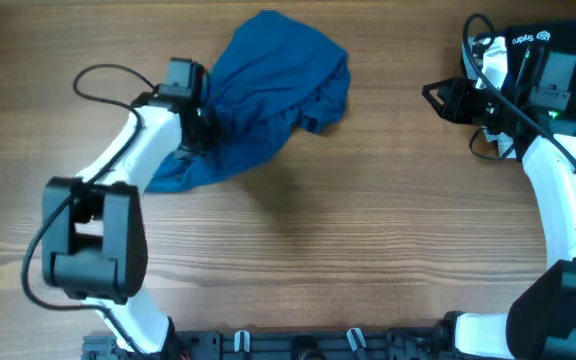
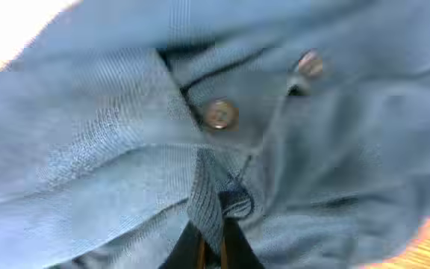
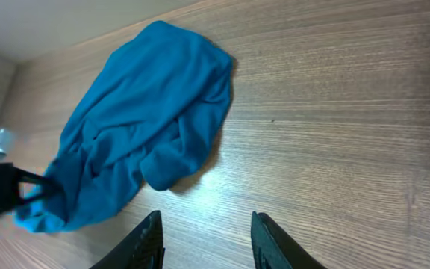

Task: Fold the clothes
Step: 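Drag the teal shirt with the left gripper toward the table center, then reach the right gripper to the shirt's right end and grasp it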

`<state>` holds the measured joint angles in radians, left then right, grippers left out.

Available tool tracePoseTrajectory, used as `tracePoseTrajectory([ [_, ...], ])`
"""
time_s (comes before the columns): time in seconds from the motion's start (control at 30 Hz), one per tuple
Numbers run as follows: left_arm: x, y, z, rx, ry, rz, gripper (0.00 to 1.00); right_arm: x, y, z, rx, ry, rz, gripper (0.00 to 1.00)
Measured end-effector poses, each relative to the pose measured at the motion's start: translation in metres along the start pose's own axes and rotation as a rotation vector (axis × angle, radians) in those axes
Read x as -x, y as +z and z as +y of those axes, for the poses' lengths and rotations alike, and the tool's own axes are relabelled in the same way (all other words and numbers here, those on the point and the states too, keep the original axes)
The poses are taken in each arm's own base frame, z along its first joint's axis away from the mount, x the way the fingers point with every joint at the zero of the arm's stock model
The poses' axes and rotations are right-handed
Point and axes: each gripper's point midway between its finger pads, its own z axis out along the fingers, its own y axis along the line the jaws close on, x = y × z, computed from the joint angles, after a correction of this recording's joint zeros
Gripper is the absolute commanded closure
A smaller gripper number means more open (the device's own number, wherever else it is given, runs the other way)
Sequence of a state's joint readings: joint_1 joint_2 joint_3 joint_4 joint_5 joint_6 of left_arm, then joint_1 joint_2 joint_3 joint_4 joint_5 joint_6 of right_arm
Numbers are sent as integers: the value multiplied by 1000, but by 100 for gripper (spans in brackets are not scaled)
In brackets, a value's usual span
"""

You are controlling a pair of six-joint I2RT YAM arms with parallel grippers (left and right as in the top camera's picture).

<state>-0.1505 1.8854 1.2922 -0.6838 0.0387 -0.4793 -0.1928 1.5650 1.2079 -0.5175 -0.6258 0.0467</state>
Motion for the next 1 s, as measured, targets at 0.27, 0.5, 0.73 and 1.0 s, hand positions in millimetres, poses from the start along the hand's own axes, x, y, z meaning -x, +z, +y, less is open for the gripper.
tracePoseTrajectory([
  [0.27,73,-212,-31,-210,85,-479,96,-7,0,-1,-7,13,26,61],
  [0.5,70,-235,-23,-196,107,-531,96,-32,21,46,74,-111,127,61],
  [0.73,70,-235,-23,-192,106,-531,96,-72,96,99,117,-173,241,62],
  [1.0,69,-234,-20,-179,109,-530,96,-107,163,83,-31,-215,284,38],
])
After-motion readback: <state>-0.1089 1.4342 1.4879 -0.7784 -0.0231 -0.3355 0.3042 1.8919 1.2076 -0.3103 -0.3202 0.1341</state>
